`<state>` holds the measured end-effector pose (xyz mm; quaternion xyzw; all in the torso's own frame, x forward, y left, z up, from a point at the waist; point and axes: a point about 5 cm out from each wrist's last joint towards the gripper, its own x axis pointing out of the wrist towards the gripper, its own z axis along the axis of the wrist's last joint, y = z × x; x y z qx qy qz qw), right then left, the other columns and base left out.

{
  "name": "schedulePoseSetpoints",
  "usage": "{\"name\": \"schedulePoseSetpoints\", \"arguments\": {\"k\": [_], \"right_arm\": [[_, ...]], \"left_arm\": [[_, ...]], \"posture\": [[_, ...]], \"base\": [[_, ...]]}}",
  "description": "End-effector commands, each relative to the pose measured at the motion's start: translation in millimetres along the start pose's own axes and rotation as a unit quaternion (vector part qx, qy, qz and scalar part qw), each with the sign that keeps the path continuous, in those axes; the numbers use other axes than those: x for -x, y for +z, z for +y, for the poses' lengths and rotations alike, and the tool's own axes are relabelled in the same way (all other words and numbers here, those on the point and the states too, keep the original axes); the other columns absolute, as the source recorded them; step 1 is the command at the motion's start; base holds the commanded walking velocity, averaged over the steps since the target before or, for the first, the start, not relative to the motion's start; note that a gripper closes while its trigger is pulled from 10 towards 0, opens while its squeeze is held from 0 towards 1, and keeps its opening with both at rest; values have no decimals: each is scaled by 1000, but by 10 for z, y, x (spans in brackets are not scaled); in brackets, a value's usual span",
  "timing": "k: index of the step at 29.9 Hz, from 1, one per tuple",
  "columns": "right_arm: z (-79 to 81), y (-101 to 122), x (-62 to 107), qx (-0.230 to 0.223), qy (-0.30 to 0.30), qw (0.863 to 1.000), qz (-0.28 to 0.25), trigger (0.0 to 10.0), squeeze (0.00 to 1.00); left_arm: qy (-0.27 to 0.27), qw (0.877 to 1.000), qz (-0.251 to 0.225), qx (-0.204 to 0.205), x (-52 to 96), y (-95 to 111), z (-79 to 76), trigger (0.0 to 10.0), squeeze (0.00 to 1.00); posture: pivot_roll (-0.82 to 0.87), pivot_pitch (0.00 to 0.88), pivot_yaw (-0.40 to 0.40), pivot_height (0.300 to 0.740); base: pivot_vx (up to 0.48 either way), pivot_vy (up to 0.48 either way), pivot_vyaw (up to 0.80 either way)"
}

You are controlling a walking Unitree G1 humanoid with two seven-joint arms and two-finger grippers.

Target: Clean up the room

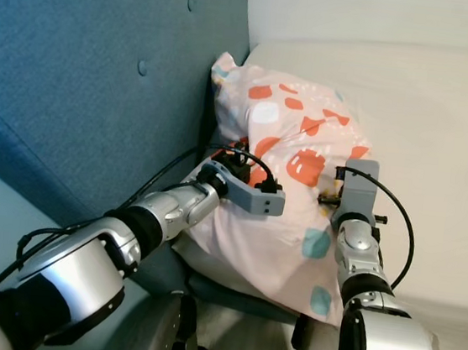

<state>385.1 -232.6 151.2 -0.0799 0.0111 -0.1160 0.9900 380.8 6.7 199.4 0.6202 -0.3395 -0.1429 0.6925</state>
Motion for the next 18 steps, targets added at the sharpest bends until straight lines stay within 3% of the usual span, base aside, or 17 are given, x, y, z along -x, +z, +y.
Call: {"name": "schedulePoseSetpoints", "arguments": {"k": [1, 2, 3, 4, 10, 18], "right_arm": [[10, 9, -1, -3, -2, 1000, -3, 10000, 0], [8, 8, -1, -5, -3, 1000, -2, 10000, 0], [9, 15, 0, -15, -1, 1000, -6, 10000, 118], [4, 21, 1, -22, -3, 1000, -10, 10000, 1000], [-20, 27, 5, -38, -8, 999, -18, 10000, 1000], [-179, 60, 8, -47, -75, 996, -34, 10000, 1000]], "left_arm": [[17, 1000, -11, 3, -54, 23, 90, 10000, 0], [18, 1000, -10, 3, -56, 25, 93, 10000, 0], [18, 1000, -10, 2, -59, 24, 98, 10000, 0], [20, 1000, -10, 1, -62, 22, 105, 10000, 0], [23, 1000, -9, 1, -67, 7, 126, 10000, 0], [23, 1000, -10, -1, -50, -26, 131, 10000, 0]], "posture": [[90, 295, 136, 586], [90, 295, 136, 586], [91, 297, 136, 586], [91, 295, 137, 586], [91, 287, 134, 586], [79, 274, 130, 586]], "base": [[0, 0, 0], [0, 0, 0], [0, 0, 0], [0, 0, 0], [0, 0, 0], [0, 0, 0]]}}
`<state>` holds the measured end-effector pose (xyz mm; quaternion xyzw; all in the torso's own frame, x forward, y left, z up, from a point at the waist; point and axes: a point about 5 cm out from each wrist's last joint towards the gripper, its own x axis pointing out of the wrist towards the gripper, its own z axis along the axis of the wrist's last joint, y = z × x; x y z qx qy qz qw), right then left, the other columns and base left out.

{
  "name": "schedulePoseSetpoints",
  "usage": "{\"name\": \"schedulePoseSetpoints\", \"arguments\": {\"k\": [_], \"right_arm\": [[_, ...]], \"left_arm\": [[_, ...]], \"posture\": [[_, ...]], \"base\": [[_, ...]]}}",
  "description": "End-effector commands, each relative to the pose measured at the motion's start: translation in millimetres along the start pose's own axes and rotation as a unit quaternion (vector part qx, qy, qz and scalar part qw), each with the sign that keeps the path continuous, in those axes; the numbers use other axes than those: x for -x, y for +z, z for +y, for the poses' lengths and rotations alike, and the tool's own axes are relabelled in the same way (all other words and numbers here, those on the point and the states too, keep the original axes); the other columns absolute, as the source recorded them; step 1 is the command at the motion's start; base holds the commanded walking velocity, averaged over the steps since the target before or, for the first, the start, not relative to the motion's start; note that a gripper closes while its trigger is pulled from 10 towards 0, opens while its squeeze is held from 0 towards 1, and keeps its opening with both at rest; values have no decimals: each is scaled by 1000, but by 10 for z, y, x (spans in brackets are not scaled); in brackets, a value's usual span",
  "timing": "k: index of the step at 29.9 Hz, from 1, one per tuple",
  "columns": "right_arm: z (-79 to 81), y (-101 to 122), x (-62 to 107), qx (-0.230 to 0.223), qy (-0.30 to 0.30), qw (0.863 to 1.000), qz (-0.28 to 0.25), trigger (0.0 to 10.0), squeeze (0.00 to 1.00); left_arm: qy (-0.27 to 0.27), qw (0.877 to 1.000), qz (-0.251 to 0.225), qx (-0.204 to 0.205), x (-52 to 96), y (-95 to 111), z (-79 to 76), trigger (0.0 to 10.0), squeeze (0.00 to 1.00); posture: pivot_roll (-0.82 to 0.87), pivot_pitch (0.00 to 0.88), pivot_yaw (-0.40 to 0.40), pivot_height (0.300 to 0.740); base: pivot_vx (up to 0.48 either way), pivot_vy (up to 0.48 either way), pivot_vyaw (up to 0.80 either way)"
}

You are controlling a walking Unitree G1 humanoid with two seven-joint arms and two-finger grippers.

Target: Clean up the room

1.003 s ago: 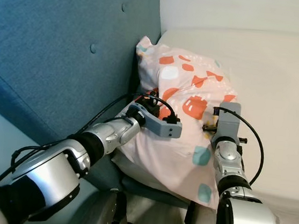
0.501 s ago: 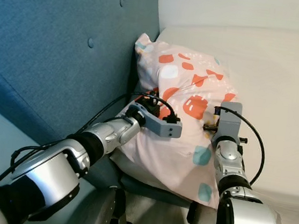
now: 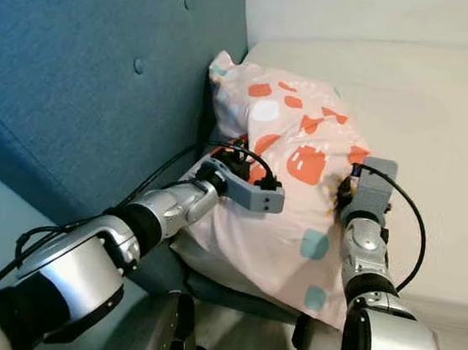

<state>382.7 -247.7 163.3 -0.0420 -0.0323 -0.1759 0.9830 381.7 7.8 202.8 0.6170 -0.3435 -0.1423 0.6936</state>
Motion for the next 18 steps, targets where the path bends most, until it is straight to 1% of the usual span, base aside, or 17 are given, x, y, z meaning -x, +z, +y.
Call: {"name": "schedulePoseSetpoints", "arguments": {"k": [1, 2, 3, 4, 5, 6, 7, 8, 9, 11, 13, 14, 17, 18], "right_arm": [[-58, -33, 18, 12, -38, 999, 0, 10000, 1000], [-106, -31, 18, 19, -66, 998, 0, 10000, 671], [-106, -31, 18, 19, -66, 998, 0, 10000, 671], [-143, -16, 26, 19, -89, 996, -12, 10000, 0], [-162, -3, 33, 16, -102, 994, -21, 10000, 0], [-162, -3, 33, 16, -102, 994, -21, 10000, 0], [-151, 6, 48, 0, -109, 994, -32, 10000, 0], [-151, 6, 48, 0, -109, 994, -32, 10000, 0], [-133, 12, 60, -8, -109, 993, -41, 10000, 0], [-80, 16, 100, -20, -111, 992, -61, 10000, 0], [-59, 21, 116, -20, -111, 991, -70, 10000, 0], [-41, 18, 140, -27, -114, 990, -77, 10000, 0], [-22, -6, 165, -39, -117, 989, -77, 10000, 0], [24, -43, 202, -40, -109, 990, -76, 10000, 0]], "left_arm": [[18, 1000, -6, -4, -37, -22, 96, 10000, 0], [15, 1000, 1, 5, -31, -46, 97, 10000, 0], [15, 1000, 1, 5, -31, -46, 97, 10000, 0], [13, 1000, 12, 22, -20, -86, 107, 10000, 0], [12, 999, 20, 34, -13, -114, 115, 10000, 0], [12, 999, 20, 34, -13, -114, 115, 10000, 0], [14, 998, 23, 62, 3, -143, 129, 10000, 1000], [14, 998, 23, 62, 3, -143, 129, 10000, 1000], [16, 996, 26, 81, 14, -164, 139, 10000, 1000], [15, 994, 35, 102, 29, -212, 157, 10000, 1000], [16, 993, 41, 109, 31, -232, 168, 10000, 1000], [23, 992, 44, 112, 31, -254, 193, 10000, 1000], [28, 992, 46, 111, 30, -277, 218, 10000, 1000], [36, 992, 53, 109, 36, -324, 255, 10000, 1000]], "posture": [[76, 271, 129, 586], [72, 270, 129, 586], [72, 270, 129, 586], [71, 270, 129, 586], [66, 270, 128, 586], [66, 270, 128, 586], [62, 270, 128, 586], [62, 270, 128, 586], [60, 269, 126, 586], [54, 261, 120, 586], [52, 260, 119, 586], [47, 254, 116, 586], [36, 245, 111, 586], [31, 236, 106, 586]], "base": [[0, 0, 0], [0, 0, 0], [0, 0, 0], [0, 0, 0], [0, 0, 0], [0, 0, 0], [0, 0, 0], [0, 0, 0], [0, 0, 0], [0, 0, 0], [0, 0, 0], [0, 0, 0], [0, 0, 0], [0, 0, 0]]}}
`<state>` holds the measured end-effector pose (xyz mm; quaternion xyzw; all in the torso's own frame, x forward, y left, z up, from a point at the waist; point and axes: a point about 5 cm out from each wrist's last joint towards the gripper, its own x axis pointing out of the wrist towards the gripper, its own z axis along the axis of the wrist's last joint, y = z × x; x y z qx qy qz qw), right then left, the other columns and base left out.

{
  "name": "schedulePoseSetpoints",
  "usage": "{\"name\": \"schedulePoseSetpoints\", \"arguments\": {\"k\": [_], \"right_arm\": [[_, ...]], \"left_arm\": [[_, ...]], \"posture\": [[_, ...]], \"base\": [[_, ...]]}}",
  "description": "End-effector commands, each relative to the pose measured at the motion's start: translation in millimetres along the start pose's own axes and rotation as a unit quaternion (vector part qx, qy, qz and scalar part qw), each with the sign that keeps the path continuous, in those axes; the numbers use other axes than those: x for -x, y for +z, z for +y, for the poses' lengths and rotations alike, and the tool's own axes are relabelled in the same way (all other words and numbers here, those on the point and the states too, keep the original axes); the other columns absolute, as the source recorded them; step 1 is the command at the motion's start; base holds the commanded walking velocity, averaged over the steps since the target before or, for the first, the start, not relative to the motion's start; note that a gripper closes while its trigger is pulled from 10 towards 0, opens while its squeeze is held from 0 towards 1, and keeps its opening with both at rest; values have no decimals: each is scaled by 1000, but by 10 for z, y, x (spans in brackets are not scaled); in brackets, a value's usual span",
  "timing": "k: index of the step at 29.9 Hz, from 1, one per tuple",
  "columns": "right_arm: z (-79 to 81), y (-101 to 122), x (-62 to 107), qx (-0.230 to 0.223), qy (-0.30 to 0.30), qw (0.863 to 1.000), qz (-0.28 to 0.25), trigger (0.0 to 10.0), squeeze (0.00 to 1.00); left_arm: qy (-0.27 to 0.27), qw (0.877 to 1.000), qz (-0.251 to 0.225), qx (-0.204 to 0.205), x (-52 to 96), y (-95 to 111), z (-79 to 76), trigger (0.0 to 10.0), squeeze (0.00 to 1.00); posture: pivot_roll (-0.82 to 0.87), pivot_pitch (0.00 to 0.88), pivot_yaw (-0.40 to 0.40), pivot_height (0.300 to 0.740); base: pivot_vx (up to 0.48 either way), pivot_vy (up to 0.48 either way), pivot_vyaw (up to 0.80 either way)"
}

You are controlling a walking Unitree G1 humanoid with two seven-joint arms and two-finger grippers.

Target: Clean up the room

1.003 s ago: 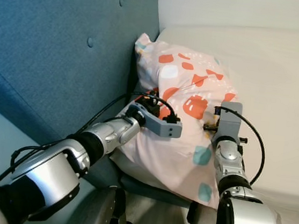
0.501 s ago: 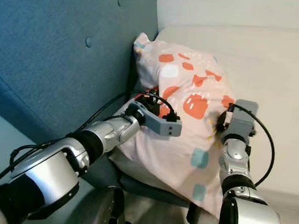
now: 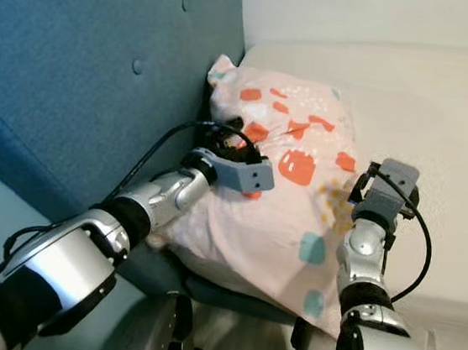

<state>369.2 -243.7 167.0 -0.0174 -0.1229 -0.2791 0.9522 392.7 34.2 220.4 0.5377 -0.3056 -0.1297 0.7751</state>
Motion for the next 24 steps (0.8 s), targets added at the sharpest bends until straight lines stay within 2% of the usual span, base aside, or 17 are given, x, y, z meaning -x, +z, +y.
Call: {"name": "schedulePoseSetpoints", "arguments": {"k": [1, 2, 3, 6, 7, 8, 9, 10, 12, 14, 15, 16, 17, 18, 20, 22, 24], "right_arm": [[13, -80, 85, -4, 2, 1000, 6, 10000, 0], [25, -96, 113, -7, 4, 1000, 5, 10000, 0], [45, -123, 153, -5, 10, 1000, 7, 10000, 0], [64, -157, 207, -2, 17, 1000, 8, 10000, 0], [74, -179, 244, -9, 25, 1000, 10, 10000, 0], [74, -179, 244, -9, 25, 1000, 10, 10000, 0], [77, -193, 268, -15, 29, 999, 12, 10000, 0], [100, -205, 297, -28, 42, 998, 22, 10000, 0], [100, -205, 297, -28, 42, 998, 22, 10000, 0], [151, -214, 352, -46, 72, 996, 36, 10000, 0], [186, -224, 413, -42, 97, 994, 41, 10000, 0], [186, -224, 413, -42, 97, 994, 41, 10000, 0], [205, -235, 472, -35, 116, 992, 44, 10000, 0], [205, -235, 472, -35, 116, 992, 44, 10000, 0], [244, -251, 624, -19, 157, 987, 40, 10000, 0], [291, -271, 767, 3, 201, 979, 27, 10000, 0], [298, -294, 824, 8, 212, 977, 26, 10000, 0]], "left_arm": [[12, 1000, 1, 3, -4, -38, 70, 10000, 1000], [15, 1000, 3, 3, -3, -59, 94, 10000, 675], [22, 1000, 8, 19, -9, -83, 147, 10000, 0], [33, 998, 14, 47, -18, -116, 224, 10000, 0], [49, 993, 29, 103, -17, -170, 311, 10000, 0], [49, 993, 29, 103, -17, -170, 311, 10000, 0], [60, 988, 37, 140, -10, -209, 366, 10000, 0], [81, 954, 94, 274, 25, -353, 414, 10000, 0], [81, 954, 94, 274, 25, -353, 414, 10000, 0], [117, 869, 171, 450, 176, -615, 359, 10000, 0], [127, 834, 213, 493, 371, -775, 203, 10000, 0], [127, 834, 213, 493, 371, -775, 203, 10000, 0], [131, 812, 249, 511, 549, -882, 52, 10000, 0], [131, 812, 249, 511, 549, -882, 52, 10000, 0], [139, 799, 302, 502, 967, -1025, -235, 10000, 0], [142, 804, 304, 491, 1213, -1008, -380, 10000, 0], [137, 804, 299, 495, 1278, -959, -437, 10000, 0]], "posture": [[31, 236, 106, 586], [30, 235, 105, 586], [29, 230, 102, 586], [27, 225, 99, 586], [24, 217, 99, 586], [24, 217, 99, 586], [24, 212, 100, 586], [19, 197, 99, 586], [19, 197, 99, 586], [13, 172, 97, 586], [4, 152, 91, 586], [4, 152, 91, 586], [0, 139, 89, 586], [0, 139, 89, 586], [-6, 119, 83, 586], [-12, 101, 74, 586], [-13, 86, 66, 586]], "base": [[0, 0, 0], [0, 0, 0], [0, 0, 0], [0, 0, 0], [0, 0, 0], [0, 0, 0], [0, 0, 0], [0, 0, 0], [0, 0, 0], [0, 0, 0], [0, 0, 0], [0, 0, 0], [0, 0, 0], [0, 0, 0], [0, 0, 0], [0, 0, 0], [0, 0, 0]]}}
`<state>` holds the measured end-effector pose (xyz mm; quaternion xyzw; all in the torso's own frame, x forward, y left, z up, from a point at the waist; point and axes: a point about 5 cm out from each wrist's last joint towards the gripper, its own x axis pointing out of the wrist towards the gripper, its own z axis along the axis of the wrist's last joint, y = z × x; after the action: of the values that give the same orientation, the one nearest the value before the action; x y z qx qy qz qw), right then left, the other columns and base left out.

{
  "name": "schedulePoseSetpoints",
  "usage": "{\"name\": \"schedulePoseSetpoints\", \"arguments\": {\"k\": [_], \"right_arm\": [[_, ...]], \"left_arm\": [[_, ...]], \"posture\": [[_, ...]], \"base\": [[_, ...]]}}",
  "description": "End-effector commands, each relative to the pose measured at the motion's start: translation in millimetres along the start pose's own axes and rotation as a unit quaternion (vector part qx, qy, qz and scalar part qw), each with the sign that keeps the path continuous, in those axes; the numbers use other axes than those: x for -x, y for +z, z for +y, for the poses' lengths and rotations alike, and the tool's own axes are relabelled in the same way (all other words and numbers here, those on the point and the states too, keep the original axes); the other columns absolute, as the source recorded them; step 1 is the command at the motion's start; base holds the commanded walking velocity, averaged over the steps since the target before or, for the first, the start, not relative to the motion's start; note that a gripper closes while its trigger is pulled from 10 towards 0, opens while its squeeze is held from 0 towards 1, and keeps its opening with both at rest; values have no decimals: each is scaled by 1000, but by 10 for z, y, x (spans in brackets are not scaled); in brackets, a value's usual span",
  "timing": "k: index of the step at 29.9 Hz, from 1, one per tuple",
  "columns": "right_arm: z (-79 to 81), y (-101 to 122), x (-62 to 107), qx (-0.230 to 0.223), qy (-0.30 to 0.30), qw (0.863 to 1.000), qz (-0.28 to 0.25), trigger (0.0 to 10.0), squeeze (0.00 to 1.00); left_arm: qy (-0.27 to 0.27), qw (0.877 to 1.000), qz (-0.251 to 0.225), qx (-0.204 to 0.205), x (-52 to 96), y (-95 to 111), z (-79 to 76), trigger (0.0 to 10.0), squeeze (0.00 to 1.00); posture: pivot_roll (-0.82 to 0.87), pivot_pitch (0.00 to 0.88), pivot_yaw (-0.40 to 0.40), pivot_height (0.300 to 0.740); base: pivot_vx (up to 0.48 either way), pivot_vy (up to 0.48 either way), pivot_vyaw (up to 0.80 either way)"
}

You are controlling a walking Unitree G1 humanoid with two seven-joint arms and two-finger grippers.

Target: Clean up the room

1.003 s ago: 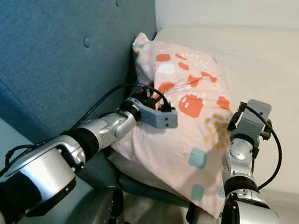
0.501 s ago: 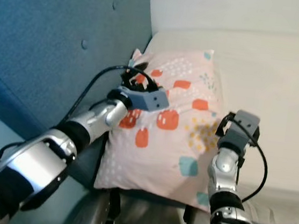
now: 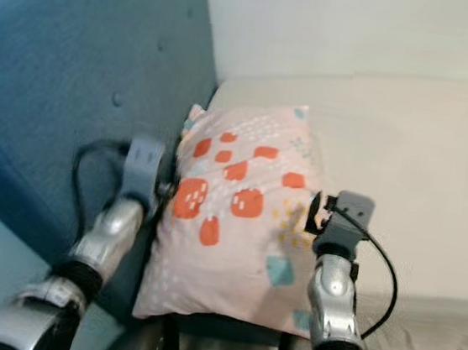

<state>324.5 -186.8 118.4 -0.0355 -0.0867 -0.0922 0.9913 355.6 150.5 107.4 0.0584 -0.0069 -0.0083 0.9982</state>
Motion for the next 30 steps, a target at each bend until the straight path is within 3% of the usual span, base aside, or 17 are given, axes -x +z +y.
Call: {"name": "schedulePoseSetpoints", "arguments": {"k": [1, 3, 8, 20, 30], "right_arm": [[108, -1, 62, 14, 32, 999, -5, 10000, 0], [133, -76, 188, 23, 54, 998, 1, 10000, 0], [122, -134, 303, 24, 70, 997, 18, 10000, 0], [109, -204, 493, 12, 82, 996, 43, 10000, 0], [142, -219, 553, 10, 88, 995, 53, 10000, 0]], "left_arm": [[8, 1000, -21, 15, 57, 35, 43, 10000, 0], [-22, 999, -39, 27, 252, -26, -70, 10000, 0], [-32, 999, -30, 27, 391, -90, -139, 10000, 0], [-59, 998, -23, 15, 530, -53, -321, 10000, 0], [-69, 997, -16, 4, 570, -51, -345, 10000, 0]], "posture": [[-12, 85, 64, 586], [-16, 72, 58, 586], [-17, 63, 57, 586], [-22, 37, 65, 621], [-25, 32, 62, 661]], "base": [[0, 0, 0], [0, 0, 0], [0, 0, 0], [0, 0, 0], [0, 0, 0]]}}
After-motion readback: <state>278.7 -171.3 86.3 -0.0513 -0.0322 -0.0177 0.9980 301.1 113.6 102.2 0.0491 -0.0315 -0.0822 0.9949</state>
